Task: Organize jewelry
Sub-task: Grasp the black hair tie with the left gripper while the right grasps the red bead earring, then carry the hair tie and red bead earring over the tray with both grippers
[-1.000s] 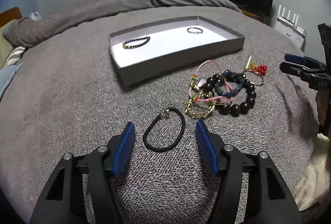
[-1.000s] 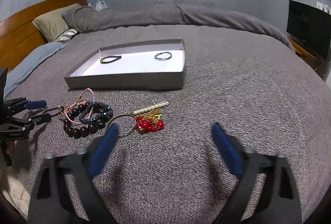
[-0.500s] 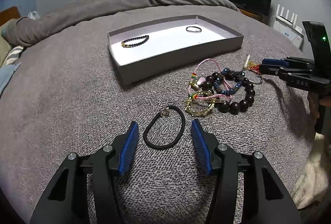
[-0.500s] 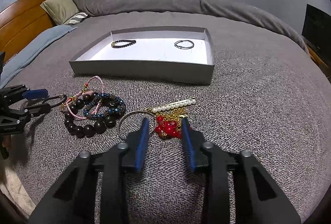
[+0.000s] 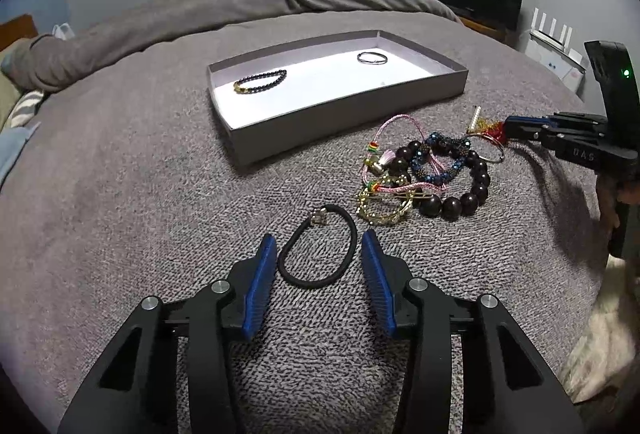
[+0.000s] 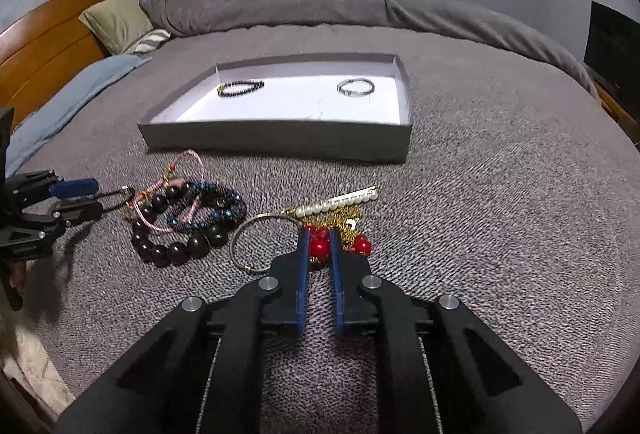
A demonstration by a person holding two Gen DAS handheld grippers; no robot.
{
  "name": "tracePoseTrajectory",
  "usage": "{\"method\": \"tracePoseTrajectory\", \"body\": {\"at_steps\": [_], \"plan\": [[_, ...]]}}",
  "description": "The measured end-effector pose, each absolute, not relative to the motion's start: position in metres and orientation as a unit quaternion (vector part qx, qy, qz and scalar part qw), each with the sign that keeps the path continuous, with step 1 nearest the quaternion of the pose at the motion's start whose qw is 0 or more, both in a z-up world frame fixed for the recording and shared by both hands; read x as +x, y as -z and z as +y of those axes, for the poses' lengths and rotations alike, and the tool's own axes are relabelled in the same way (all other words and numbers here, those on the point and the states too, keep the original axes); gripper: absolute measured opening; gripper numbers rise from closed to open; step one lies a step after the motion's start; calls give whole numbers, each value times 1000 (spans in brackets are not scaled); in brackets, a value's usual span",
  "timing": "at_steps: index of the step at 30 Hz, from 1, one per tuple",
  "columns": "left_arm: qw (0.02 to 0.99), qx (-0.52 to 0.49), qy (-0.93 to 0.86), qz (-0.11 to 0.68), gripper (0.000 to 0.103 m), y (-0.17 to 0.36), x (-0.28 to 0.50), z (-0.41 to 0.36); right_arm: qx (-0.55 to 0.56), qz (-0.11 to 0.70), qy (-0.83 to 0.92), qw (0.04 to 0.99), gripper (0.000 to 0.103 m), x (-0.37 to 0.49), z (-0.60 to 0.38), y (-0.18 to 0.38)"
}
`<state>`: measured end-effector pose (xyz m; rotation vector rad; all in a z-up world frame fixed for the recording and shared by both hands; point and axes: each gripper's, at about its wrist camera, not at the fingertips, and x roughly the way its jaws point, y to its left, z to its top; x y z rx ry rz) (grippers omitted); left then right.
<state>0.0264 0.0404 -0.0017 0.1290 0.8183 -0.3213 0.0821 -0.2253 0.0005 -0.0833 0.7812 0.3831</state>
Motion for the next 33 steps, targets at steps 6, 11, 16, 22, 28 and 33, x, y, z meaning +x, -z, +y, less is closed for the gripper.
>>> {"method": "tracePoseTrajectory", "body": {"at_steps": [6, 11, 16, 22, 28, 33], "plan": [[904, 57, 153, 396, 43, 0, 29, 43, -26, 350, -181, 919, 9, 75, -236, -23], [899, 53, 138, 413, 38, 4, 40, 49, -24, 335, -180, 925, 10, 71, -239, -38], [882, 19, 148, 447, 11, 18, 50, 59, -18, 331, -179, 926, 9, 69, -244, -43], [895, 40, 157, 415, 4, 2, 38, 55, -11, 327, -177, 928, 9, 67, -249, -50], [913, 57, 166, 367, 4, -36, 26, 48, -11, 302, -176, 937, 9, 60, -253, -72], [922, 60, 178, 339, 4, -60, 16, 41, -12, 281, -176, 943, 9, 54, -255, -91]]}}
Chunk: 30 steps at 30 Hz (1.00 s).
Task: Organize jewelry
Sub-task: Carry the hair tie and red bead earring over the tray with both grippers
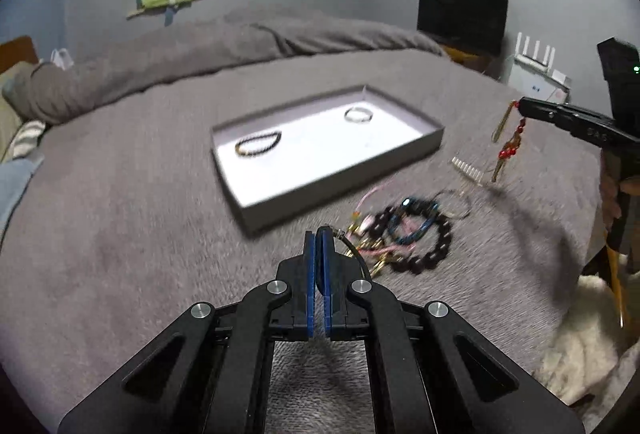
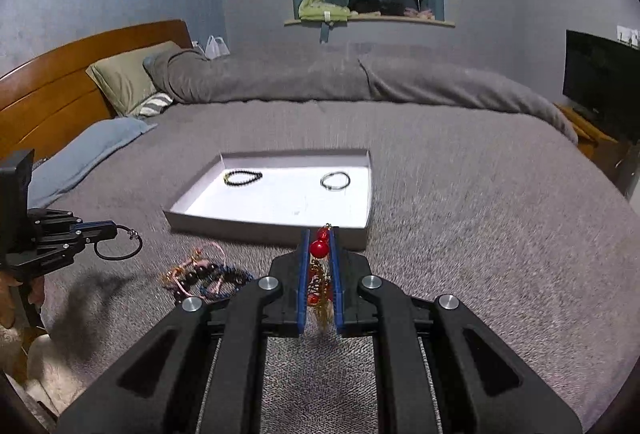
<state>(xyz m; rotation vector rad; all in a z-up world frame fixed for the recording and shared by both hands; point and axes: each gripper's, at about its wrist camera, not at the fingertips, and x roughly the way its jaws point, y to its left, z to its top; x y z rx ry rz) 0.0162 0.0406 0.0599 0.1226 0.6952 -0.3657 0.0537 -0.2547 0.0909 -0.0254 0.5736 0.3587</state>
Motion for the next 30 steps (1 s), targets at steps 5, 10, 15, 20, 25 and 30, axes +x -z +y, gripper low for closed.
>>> {"method": "tracePoseTrajectory", "body": {"at_steps": [5, 10, 15, 20, 25, 30], "plan": [[927, 64, 191, 317, 4, -78, 8, 33, -14, 269, -179, 946, 10, 48, -254, -104], [928, 59, 200, 310, 4, -87, 7, 30, -18, 263, -184, 947, 10, 46, -250, -112], [923, 49, 210, 320, 4, -86, 18, 30, -23, 268, -192, 944, 9, 55, -244, -116], [919, 33, 212, 331, 4, -87, 47, 34, -18, 269, -203, 941, 10, 84, -237, -124], [920, 49, 202, 332, 4, -86, 80, 28, 4, 278, -208, 938, 10, 122, -232, -125], [922, 34, 188, 336, 4, -79, 115, 30, 8, 285, -198, 938, 10, 155, -223, -116]]}}
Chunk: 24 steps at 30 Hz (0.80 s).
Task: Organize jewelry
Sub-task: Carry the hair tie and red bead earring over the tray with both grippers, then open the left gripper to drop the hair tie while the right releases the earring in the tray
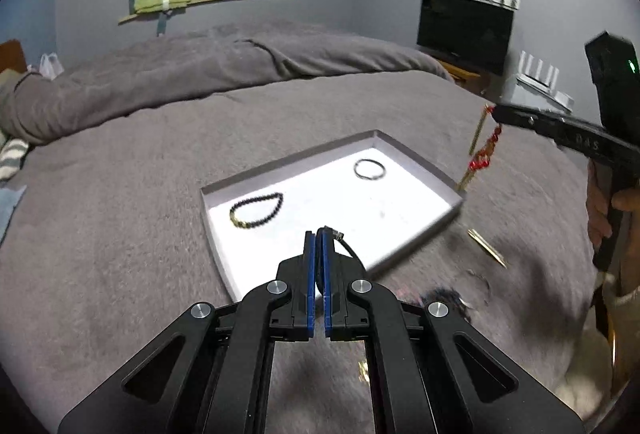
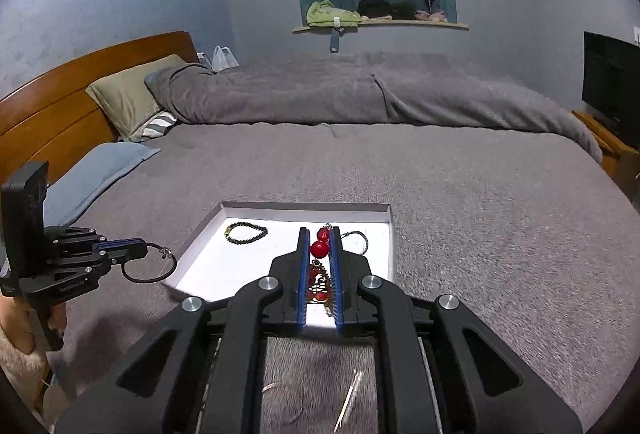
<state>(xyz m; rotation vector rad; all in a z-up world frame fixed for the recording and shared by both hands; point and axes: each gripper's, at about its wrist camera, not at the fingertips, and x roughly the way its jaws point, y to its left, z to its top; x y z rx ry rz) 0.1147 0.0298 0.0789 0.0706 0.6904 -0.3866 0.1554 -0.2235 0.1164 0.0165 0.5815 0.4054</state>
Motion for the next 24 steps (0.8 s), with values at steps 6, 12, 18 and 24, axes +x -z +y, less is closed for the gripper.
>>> {"method": "tracePoseTrajectory", "body": {"at_steps": [6, 12, 18, 24], "plan": [[915, 7, 176, 362, 4, -54, 149, 34, 20, 311, -194, 930, 10, 183, -215, -89], [905, -11, 163, 392, 4, -25, 167, 39, 12, 338, -191, 922, 10, 197, -203, -60], [896, -24, 153, 417, 4, -4, 178, 48, 4, 369, -177, 912, 10, 207, -201, -36], [890, -22, 148, 430, 4, 6, 182, 49, 3, 391, -168, 905, 10, 214, -203, -19]]}}
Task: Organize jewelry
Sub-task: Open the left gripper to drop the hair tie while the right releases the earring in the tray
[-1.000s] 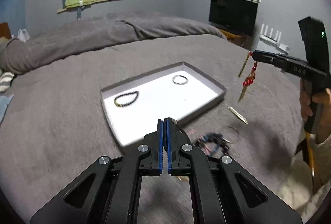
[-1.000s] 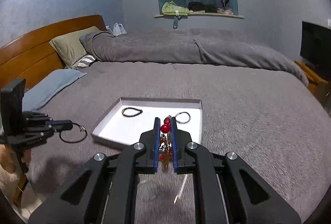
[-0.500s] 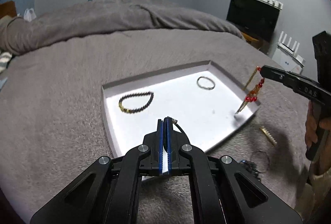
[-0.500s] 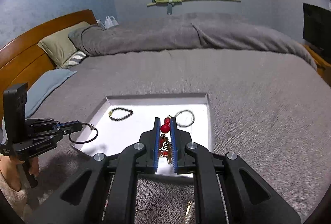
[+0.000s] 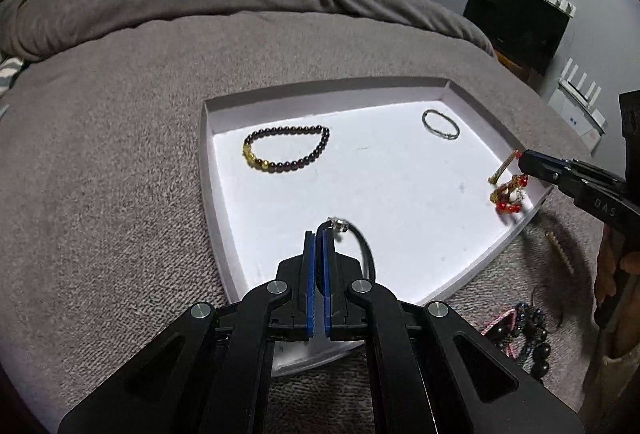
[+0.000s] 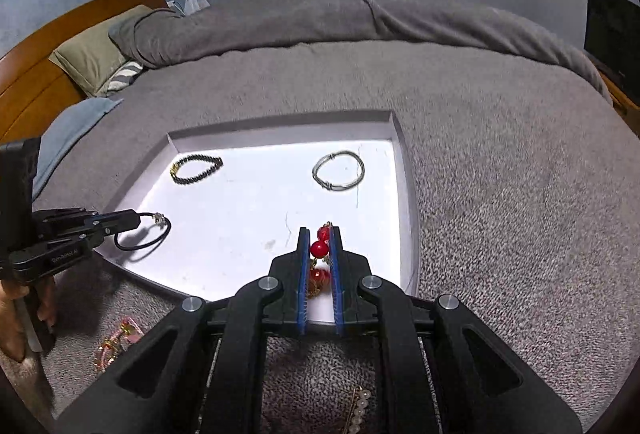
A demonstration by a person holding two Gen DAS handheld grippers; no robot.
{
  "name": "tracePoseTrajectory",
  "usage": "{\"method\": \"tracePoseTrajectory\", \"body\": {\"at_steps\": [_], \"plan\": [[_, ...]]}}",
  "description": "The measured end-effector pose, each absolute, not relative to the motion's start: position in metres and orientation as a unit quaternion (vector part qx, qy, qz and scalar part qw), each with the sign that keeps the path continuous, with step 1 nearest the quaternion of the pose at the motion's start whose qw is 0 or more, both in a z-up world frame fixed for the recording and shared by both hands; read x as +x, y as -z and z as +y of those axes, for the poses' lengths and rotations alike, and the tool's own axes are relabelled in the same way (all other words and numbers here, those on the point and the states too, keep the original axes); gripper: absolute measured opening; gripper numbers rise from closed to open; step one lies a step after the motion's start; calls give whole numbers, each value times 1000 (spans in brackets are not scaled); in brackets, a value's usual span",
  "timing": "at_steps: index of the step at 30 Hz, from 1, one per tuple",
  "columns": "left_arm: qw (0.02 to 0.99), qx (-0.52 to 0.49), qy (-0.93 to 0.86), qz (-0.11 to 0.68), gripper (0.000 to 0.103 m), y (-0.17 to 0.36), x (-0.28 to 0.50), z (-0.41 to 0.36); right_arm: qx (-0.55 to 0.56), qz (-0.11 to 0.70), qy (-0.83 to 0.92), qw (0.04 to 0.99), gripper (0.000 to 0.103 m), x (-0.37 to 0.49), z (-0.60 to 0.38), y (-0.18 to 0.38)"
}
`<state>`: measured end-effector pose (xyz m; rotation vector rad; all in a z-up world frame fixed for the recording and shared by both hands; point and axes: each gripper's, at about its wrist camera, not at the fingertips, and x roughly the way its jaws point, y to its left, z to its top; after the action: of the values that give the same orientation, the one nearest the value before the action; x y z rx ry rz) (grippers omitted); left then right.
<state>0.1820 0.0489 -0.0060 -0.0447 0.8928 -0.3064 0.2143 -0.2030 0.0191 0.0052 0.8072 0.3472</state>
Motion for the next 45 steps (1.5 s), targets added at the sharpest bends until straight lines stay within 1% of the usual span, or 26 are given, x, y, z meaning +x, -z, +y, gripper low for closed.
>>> {"method": "tracePoseTrajectory", "body": {"at_steps": [11, 33, 35, 36, 37, 40, 42, 43, 44, 45], "plan": [[888, -10, 139, 438, 4, 11, 186, 45, 6, 410, -164, 897, 10, 218, -205, -6], [886, 7, 131, 444, 5, 17, 193, 39, 4, 420, -161, 893, 10, 223, -204, -3], [889, 2, 130, 440, 11, 15, 191, 42, 11, 419, -163, 893, 12, 223, -206, -4], [891, -3, 130, 435, 18, 13, 189, 43, 15, 418, -165, 893, 13, 222, -207, -5], [892, -10, 133, 431, 22, 11, 187, 44, 18, 416, -169, 893, 16, 221, -207, -7], [897, -11, 131, 423, 24, 4, 183, 42, 19, 409, -171, 896, 17, 217, -207, -13], [898, -12, 133, 419, 25, -2, 179, 41, 22, 405, -175, 897, 22, 214, -207, -17], [899, -13, 133, 416, 27, -5, 177, 41, 23, 403, -177, 898, 32, 211, -208, -19], [901, -13, 133, 413, 29, -7, 174, 40, 24, 401, -178, 899, 36, 209, -208, -21], [903, -15, 134, 407, 33, -13, 170, 40, 23, 396, -179, 900, 36, 206, -209, -25]]}}
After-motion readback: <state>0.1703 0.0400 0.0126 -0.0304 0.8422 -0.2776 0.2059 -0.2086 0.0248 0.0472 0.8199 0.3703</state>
